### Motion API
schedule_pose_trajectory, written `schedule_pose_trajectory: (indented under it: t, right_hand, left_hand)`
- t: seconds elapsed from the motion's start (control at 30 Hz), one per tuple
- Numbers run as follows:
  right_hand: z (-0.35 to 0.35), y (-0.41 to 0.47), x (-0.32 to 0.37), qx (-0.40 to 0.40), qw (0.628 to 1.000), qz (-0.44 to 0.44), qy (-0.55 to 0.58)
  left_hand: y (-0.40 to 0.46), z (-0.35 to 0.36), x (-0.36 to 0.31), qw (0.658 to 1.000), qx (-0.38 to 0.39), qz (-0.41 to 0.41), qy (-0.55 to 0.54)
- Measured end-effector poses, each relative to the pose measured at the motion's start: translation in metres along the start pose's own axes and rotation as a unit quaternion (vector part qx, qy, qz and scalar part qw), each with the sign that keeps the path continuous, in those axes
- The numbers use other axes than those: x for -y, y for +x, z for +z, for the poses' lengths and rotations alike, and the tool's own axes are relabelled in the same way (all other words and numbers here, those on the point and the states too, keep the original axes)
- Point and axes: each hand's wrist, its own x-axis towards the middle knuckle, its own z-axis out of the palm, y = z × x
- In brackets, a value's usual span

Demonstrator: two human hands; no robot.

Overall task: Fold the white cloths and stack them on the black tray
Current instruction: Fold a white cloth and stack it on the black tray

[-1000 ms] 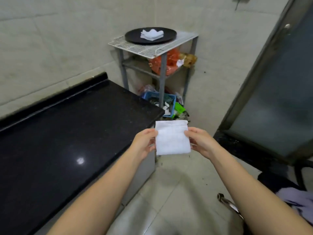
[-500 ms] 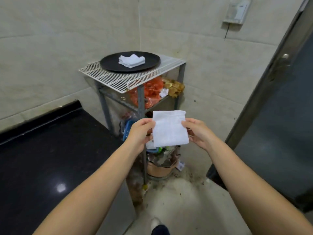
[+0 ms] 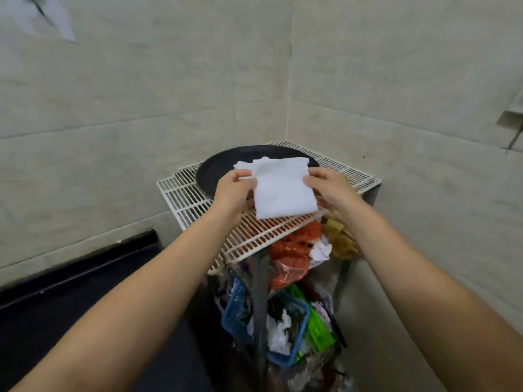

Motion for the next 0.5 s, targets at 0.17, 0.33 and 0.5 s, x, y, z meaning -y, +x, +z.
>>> schedule_pose_trajectory:
  t: [0.17,0.33,0.5]
  right_hand:
    - [0.023,0.106,0.011,0.051,0.994,-0.052,-0.083]
    - [0.039,0.192,0.003,0.097,0.981,-0.060,-0.156]
    - [0.046,0.223,-0.018,0.177,0.956,-0.042,-0.231]
  left_hand:
    - [0.085,0.005,-0.006,0.995,-0.096,-0.004,-0.007]
    - [0.150,0.010,0.001,0.987,-0.153,-0.050,-0.001]
    - [0.175,0.007,0.029,0.975,-0.207,-0.084,0.009]
